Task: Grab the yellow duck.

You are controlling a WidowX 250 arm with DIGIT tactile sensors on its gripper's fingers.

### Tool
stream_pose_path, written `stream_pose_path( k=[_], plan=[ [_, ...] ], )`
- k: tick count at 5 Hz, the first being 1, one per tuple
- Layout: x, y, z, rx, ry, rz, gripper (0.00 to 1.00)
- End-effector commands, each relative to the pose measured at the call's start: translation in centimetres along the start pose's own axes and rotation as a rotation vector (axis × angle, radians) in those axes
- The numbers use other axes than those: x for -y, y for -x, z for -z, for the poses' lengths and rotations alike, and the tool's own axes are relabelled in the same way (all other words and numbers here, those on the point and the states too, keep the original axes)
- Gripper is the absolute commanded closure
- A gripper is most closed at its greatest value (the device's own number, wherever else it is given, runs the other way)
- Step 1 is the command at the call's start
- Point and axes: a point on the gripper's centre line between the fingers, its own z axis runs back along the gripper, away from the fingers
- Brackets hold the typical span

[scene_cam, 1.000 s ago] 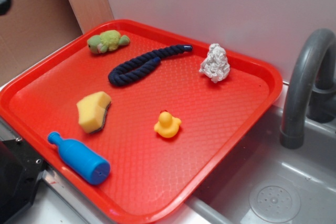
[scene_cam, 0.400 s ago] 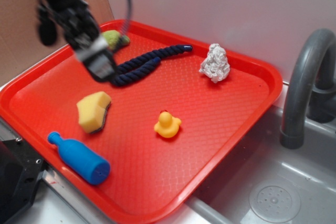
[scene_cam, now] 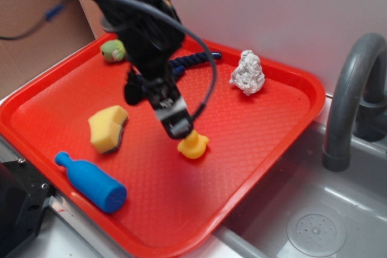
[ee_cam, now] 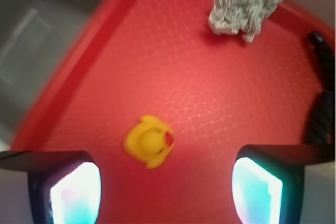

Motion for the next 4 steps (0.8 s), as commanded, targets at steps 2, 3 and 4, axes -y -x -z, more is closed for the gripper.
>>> stream_pose_path(
  k=[2, 3, 4],
  plan=[
    [1.8, 0.6, 4.5, -0.088, 0.143, -0.033, 0.00],
    [2.5, 0.5, 4.8, -0.041, 0.169, -0.045, 1.00],
    [1.4, 0.6, 4.1, -0.020, 0.149, -0.072, 1.00]
  ],
)
